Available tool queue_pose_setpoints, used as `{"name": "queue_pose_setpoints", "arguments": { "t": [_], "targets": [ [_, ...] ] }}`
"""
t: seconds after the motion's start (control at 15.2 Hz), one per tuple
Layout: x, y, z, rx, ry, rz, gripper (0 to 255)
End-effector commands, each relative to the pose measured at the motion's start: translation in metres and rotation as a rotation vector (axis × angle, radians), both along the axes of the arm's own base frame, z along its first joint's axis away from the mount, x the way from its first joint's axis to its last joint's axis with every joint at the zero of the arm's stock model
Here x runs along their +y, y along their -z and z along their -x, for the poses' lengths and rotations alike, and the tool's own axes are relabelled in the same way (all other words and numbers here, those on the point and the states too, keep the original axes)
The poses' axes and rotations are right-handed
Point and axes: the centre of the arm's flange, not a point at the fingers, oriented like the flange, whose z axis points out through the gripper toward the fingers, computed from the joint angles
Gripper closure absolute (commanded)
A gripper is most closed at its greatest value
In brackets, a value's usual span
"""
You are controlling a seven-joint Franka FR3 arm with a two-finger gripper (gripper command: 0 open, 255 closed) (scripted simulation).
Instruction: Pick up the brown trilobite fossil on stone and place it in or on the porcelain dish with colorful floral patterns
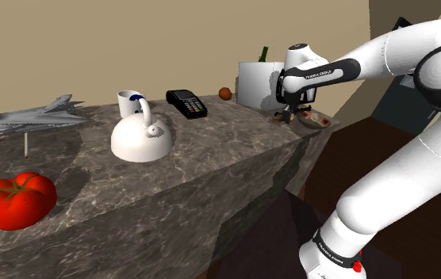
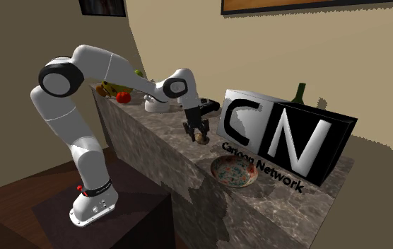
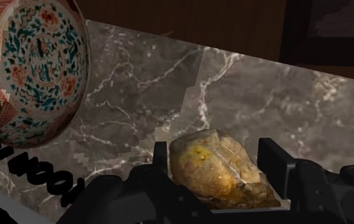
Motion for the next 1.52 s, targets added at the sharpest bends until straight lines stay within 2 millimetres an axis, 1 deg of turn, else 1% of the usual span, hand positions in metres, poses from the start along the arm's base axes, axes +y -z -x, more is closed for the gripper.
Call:
{"name": "queue_pose_setpoints", "arguments": {
  "t": [0.0, 0.66, 0.73, 1.45],
  "targets": [
    [-0.001, -0.011, 0.001, 0.000, 0.000, 0.000, 255],
    [-0.001, -0.064, 0.001, 0.000, 0.000, 0.000, 255],
    [-0.001, -0.064, 0.001, 0.000, 0.000, 0.000, 255],
    [-0.136, -0.068, 0.053, 0.000, 0.000, 0.000, 255]
  ]
}}
